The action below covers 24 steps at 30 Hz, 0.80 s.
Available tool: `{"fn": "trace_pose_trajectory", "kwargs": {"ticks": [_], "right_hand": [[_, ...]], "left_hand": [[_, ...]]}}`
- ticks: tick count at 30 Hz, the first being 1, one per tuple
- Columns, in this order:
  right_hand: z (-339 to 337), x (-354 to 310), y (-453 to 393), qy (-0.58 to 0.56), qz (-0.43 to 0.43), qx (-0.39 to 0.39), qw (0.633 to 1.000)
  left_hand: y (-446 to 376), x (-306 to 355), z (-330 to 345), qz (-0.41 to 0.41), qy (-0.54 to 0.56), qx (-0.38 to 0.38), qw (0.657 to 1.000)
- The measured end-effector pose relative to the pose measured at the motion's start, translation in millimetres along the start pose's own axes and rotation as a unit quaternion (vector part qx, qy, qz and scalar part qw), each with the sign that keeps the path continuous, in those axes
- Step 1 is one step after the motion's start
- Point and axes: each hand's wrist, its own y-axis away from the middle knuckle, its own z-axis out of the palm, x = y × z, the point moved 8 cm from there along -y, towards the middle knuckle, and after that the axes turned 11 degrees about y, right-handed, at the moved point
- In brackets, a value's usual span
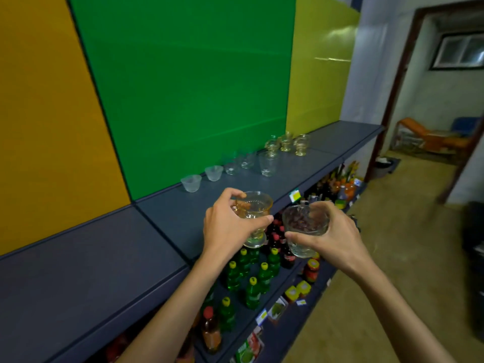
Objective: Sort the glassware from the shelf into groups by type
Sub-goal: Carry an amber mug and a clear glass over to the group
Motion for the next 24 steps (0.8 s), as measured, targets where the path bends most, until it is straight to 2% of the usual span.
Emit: {"fn": "trace_pose_trajectory", "kwargs": {"ticks": [10, 19, 24], "right_hand": [[-13.1, 119.8, -103.7, 0.028, 0.022, 0.013, 0.999], [-17.2, 171.5, -262.2, 0.039, -0.023, -0.002, 0.999], [-16.7, 199.0, -327.0, 0.022, -0.043, -0.004, 0.999]], "left_hand": [[-88.2, -3.4, 144.7, 0.005, -0.004, -0.006, 1.000], [-194.5, -8.3, 230.3, -0.002, -0.006, 0.042, 0.999], [-234.1, -10.4, 269.8, 0.007, -0.048, 0.065, 0.997]]}}
